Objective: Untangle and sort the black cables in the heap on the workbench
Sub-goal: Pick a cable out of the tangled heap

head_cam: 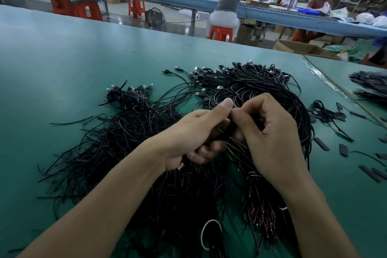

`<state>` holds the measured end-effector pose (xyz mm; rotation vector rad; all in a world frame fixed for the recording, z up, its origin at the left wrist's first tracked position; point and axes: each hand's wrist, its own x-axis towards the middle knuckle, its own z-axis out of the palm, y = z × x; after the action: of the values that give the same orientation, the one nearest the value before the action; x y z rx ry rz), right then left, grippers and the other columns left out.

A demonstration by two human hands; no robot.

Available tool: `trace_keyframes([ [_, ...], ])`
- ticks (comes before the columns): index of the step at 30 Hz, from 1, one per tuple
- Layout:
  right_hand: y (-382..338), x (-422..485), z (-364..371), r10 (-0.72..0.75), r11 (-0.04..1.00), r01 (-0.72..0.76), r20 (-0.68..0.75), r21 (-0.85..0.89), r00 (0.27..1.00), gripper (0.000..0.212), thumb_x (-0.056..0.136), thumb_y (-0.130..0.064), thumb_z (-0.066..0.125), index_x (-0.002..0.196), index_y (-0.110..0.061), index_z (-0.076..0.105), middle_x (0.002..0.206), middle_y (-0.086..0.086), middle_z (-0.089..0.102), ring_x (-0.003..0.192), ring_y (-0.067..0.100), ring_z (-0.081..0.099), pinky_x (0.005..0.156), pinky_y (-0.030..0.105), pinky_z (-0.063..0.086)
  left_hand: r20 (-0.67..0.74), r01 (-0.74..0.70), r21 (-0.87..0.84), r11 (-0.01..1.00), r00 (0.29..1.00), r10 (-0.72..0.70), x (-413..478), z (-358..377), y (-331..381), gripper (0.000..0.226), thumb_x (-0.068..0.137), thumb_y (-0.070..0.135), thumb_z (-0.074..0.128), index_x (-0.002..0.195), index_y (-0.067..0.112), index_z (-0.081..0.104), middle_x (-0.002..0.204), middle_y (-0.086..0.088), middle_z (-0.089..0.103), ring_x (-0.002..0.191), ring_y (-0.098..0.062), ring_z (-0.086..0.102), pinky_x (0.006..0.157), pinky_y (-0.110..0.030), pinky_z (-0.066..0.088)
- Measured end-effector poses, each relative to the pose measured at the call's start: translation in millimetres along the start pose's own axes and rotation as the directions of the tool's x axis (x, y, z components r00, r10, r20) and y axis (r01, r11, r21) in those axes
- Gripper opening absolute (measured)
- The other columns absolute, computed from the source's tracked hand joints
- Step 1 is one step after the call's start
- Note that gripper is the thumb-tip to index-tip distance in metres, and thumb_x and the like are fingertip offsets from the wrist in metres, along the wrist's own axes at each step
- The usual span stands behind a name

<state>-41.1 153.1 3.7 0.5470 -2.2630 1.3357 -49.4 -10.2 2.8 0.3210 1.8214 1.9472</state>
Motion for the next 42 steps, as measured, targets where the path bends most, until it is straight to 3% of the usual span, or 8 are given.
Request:
trace_keyframes([
  [5, 9.7, -1.2, -3.7, 0.319, 0.946, -0.305, 0.139, -0.113, 0.937, 0.034, 0.093, -0.059, 0.045, 0.086, -0.030, 0.060, 0.075, -0.009, 0.066, 0.054, 0.006, 0.056, 0.051, 0.028, 0.047, -0.405, -0.147, -0.021, 0.989, 0.906, 0.126, 0.6, -19.5, 3.0, 0.053, 0.091, 0.062, 0.046, 0.056, 0.023, 0.048, 0.048, 0.006, 0.047, 0.037, -0.009, 0.038, 0.031, -0.017, 0.030],
  [7, 9.0, -6.3, 5.7, 0.371, 0.910, -0.264, 0.344, -0.319, 0.863, 0.025, 0.093, -0.051, 0.057, 0.087, -0.028, 0.066, 0.070, -0.008, 0.066, 0.059, 0.001, 0.060, 0.053, 0.019, 0.049, -0.501, -0.236, -0.019, 0.971, 0.843, 0.195, 2.2, -22.8, 2.1, 0.053, 0.095, 0.060, 0.044, 0.058, 0.022, 0.044, 0.050, 0.001, 0.055, 0.039, -0.014, 0.051, 0.033, -0.020, 0.035],
  [9, 5.0, -15.2, 21.2, 0.401, 0.879, -0.190, 0.464, -0.437, 0.790, 0.025, 0.092, -0.052, 0.062, 0.090, -0.027, 0.068, 0.076, -0.010, 0.067, 0.069, 0.003, 0.064, 0.067, 0.027, 0.056, -0.539, -0.266, 0.012, 0.964, 0.810, 0.230, 4.0, -24.2, 0.4, 0.055, 0.096, 0.062, 0.043, 0.056, 0.025, 0.044, 0.047, 0.001, 0.052, 0.034, -0.014, 0.045, 0.032, -0.019, 0.029],
  [14, -0.8, -29.4, 40.2, 0.458, 0.787, -0.135, 0.423, -0.602, 0.782, 0.037, 0.091, -0.060, 0.056, 0.087, -0.024, 0.063, 0.081, -0.006, 0.060, 0.075, 0.019, 0.063, 0.066, 0.033, 0.054, -0.553, -0.296, 0.020, 0.955, 0.793, 0.257, 4.3, -23.8, -1.6, 0.059, 0.094, 0.068, 0.042, 0.051, 0.027, 0.043, 0.044, 0.004, 0.036, 0.033, -0.010, 0.027, 0.031, -0.016, 0.021],
  [21, -2.9, -24.8, 33.8, 0.509, 0.809, -0.255, 0.413, -0.530, 0.755, 0.017, 0.091, -0.046, 0.065, 0.086, -0.029, 0.068, 0.077, -0.010, 0.063, 0.071, 0.006, 0.062, 0.069, 0.030, 0.057, -0.563, -0.274, 0.010, 0.962, 0.793, 0.232, 4.5, -21.6, 5.7, 0.061, 0.103, 0.055, 0.020, 0.059, 0.019, 0.043, 0.040, 0.011, 0.031, 0.032, -0.004, 0.023, 0.030, -0.015, 0.021],
  [34, -11.6, -20.3, 21.0, 0.497, 0.812, -0.281, 0.355, -0.511, 0.792, 0.012, 0.092, -0.033, 0.060, 0.082, -0.029, 0.064, 0.073, -0.008, 0.066, 0.069, 0.012, 0.066, 0.070, 0.037, 0.060, -0.529, -0.363, 0.318, 0.876, 0.699, 0.481, 4.3, -15.1, 6.5, 0.053, 0.101, 0.050, 0.044, 0.061, 0.016, 0.049, 0.044, 0.012, 0.030, 0.037, -0.004, 0.021, 0.038, -0.014, 0.019],
  [38, -4.1, -9.4, 3.9, 0.394, 0.869, -0.315, 0.147, -0.382, 0.907, 0.016, 0.096, -0.031, 0.059, 0.081, -0.030, 0.064, 0.071, -0.010, 0.067, 0.058, 0.000, 0.064, 0.050, 0.013, 0.051, -0.511, -0.383, 0.308, 0.871, 0.705, 0.491, 1.0, -13.3, 10.2, 0.058, 0.105, 0.047, 0.036, 0.058, 0.016, 0.050, 0.040, 0.013, 0.036, 0.034, -0.002, 0.026, 0.037, -0.009, 0.022],
  [42, -13.2, -2.3, -1.2, 0.179, 0.984, -0.176, -0.109, 0.038, 0.978, 0.014, 0.094, -0.026, 0.064, 0.083, -0.032, 0.067, 0.071, -0.010, 0.068, 0.059, 0.008, 0.063, 0.051, 0.015, 0.048, -0.352, -0.342, 0.285, 0.896, 0.832, 0.429, -1.9, -1.4, 8.5, 0.065, 0.107, 0.046, 0.025, 0.056, 0.018, 0.054, 0.041, 0.013, 0.042, 0.033, 0.000, 0.031, 0.037, -0.007, 0.026],
])
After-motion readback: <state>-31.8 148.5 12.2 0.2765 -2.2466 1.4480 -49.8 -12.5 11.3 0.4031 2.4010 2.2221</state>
